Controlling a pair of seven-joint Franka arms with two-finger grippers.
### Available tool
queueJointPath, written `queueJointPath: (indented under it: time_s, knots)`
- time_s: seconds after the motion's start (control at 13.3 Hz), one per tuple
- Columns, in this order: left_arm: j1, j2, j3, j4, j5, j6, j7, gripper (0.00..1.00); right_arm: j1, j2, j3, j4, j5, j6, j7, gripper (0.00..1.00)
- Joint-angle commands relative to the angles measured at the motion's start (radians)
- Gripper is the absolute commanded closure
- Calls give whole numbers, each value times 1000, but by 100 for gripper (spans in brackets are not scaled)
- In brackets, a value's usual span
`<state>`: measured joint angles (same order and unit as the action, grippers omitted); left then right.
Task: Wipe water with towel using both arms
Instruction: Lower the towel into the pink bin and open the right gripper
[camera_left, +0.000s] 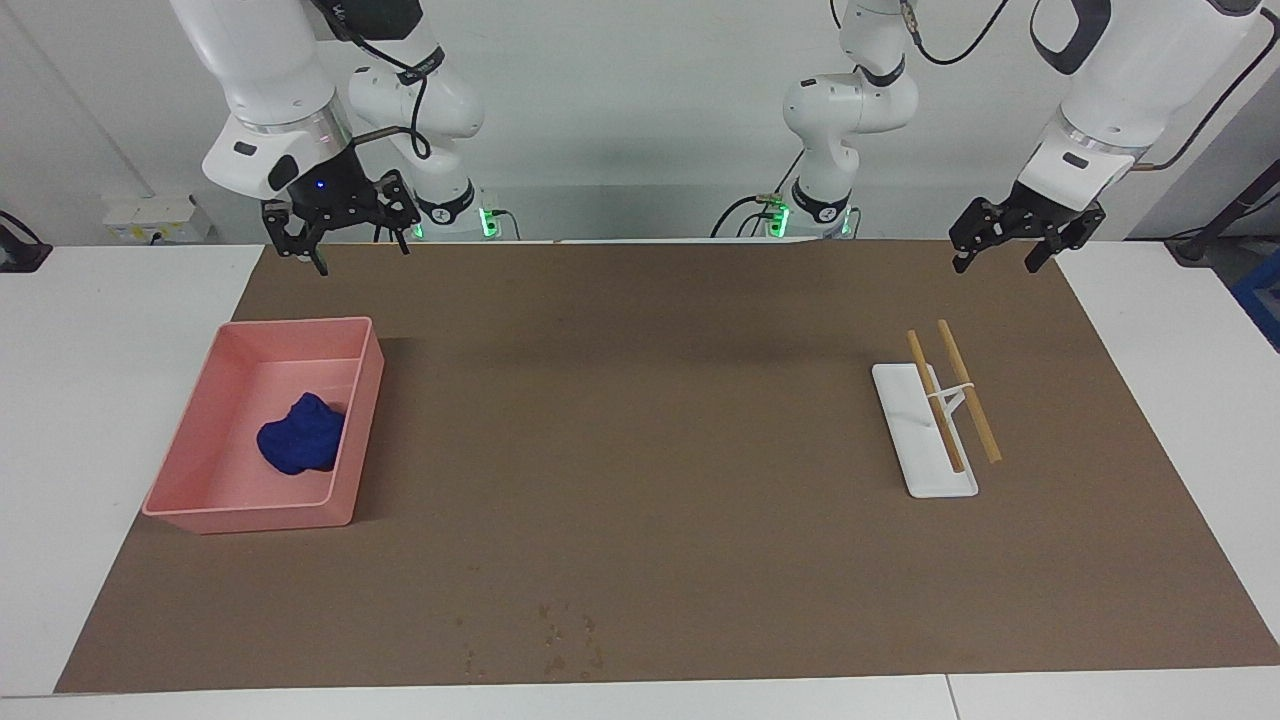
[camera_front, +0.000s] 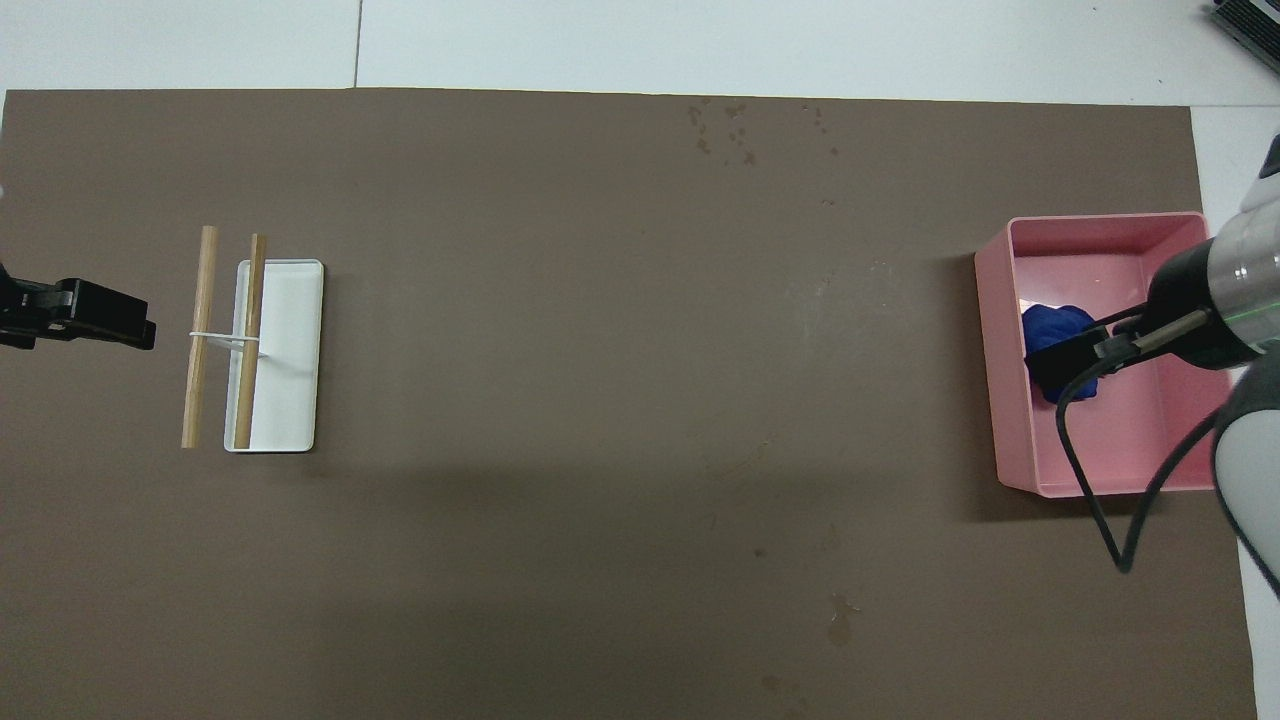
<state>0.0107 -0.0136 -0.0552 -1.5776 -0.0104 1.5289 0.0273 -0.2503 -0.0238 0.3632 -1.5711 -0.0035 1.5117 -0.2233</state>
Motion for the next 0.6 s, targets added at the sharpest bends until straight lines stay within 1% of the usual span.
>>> queueJointPath:
  time_s: [0.0, 0.07, 0.15, 0.52]
  knots:
    - [11, -16, -6, -21, -3, 7, 2, 0, 136, -10, -145, -26, 20, -5, 21, 0]
    - [11, -16, -6, -21, -3, 7, 2, 0, 188, -8, -191, -23, 20, -4, 22, 0]
    - [11, -16, -6, -19, -3, 7, 2, 0, 203, -7, -210, -20, 22, -1, 21, 0]
    - [11, -16, -6, -21, -3, 7, 2, 0, 233, -4, -242, -6, 22, 4, 21, 0]
